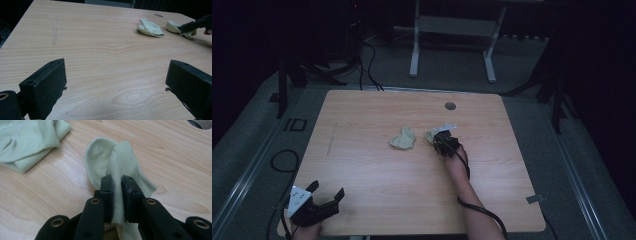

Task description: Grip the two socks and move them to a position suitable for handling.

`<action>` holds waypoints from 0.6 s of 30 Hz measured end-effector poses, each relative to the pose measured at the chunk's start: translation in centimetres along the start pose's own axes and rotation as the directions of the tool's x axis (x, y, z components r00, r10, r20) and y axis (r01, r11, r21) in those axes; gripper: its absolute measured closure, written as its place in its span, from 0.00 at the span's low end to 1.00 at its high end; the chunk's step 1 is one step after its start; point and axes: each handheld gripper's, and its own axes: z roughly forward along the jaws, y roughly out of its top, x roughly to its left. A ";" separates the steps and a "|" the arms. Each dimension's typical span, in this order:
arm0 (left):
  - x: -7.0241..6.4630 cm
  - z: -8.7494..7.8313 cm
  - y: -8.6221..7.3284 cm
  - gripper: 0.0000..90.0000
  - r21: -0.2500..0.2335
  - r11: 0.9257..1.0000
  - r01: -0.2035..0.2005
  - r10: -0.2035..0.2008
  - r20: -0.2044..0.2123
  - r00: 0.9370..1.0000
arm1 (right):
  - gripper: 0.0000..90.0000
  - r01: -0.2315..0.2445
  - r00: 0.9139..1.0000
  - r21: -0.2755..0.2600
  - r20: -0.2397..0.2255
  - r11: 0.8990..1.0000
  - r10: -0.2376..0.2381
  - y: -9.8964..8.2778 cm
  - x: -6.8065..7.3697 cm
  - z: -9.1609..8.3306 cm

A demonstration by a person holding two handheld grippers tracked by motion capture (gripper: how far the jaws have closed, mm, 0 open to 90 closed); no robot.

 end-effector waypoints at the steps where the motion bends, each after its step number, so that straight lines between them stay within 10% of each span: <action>1: 0.0 0.0 0.0 0.04 0.001 1.000 -0.001 0.001 0.000 1.000 | 0.88 0.000 1.000 0.000 0.000 1.000 0.000 0.0 0.0 0.0; 18: 0.2 -0.3 -0.1 0.04 0.006 1.000 -0.009 0.009 -0.017 1.000 | 0.89 0.116 0.984 -0.078 -0.129 0.990 -0.126 -1.4 2.0 -7.7</action>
